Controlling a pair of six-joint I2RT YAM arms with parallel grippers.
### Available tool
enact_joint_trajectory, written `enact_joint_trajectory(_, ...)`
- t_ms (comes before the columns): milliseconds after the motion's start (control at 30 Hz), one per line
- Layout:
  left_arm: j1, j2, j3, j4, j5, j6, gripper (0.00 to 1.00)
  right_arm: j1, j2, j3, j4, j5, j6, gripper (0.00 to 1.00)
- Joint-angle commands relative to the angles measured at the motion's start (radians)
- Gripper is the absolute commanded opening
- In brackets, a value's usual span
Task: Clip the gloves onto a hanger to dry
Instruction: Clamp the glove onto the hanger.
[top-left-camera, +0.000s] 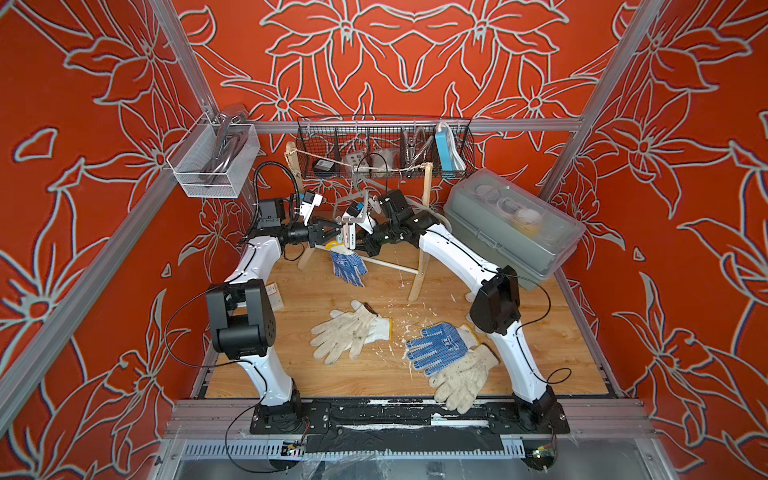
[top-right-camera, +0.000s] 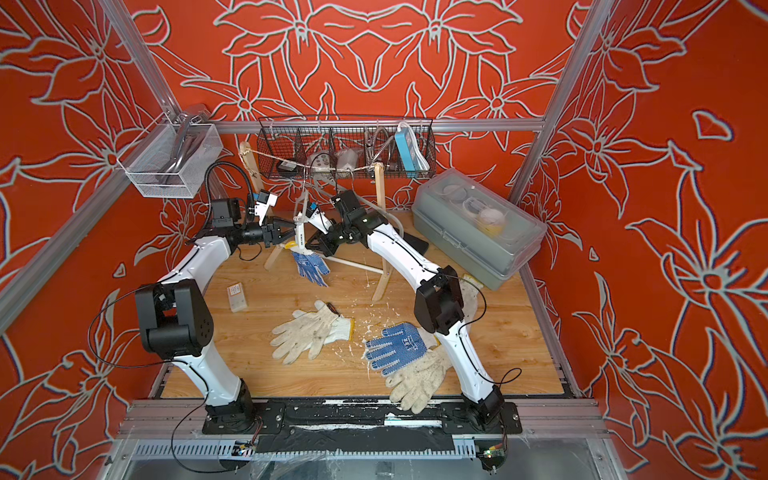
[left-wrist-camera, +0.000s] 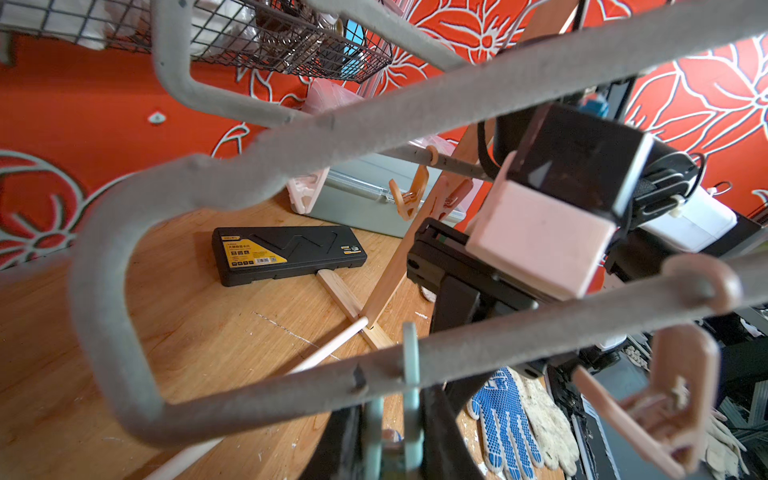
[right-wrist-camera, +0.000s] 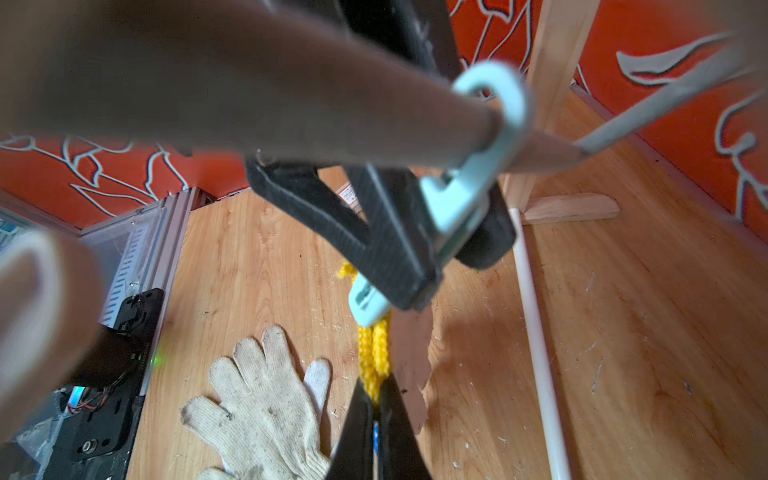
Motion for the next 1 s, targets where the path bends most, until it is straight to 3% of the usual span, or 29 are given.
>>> enact_joint_trajectory(0, -0.01, -0.02, 0.014, -0.009, 0.034, 0.033, 0.17, 0.002, -0.014, 0.015, 0.035, -0.043, 0.023, 0.0)
enact_joint_trajectory(667, -0.014, -0.015, 0.02, -0.004, 0.002, 0.056, 0.15, -0.012, -0.065, -0.04, 0.054, -0.126, 0.05, 0.0)
enact_joint_trajectory(967, -0.014, -0.019, -0.004, -0.012, 0.01, 0.065, 0.14, -0.018, -0.088, -0.077, 0.163, -0.107, 0.131, 0.0)
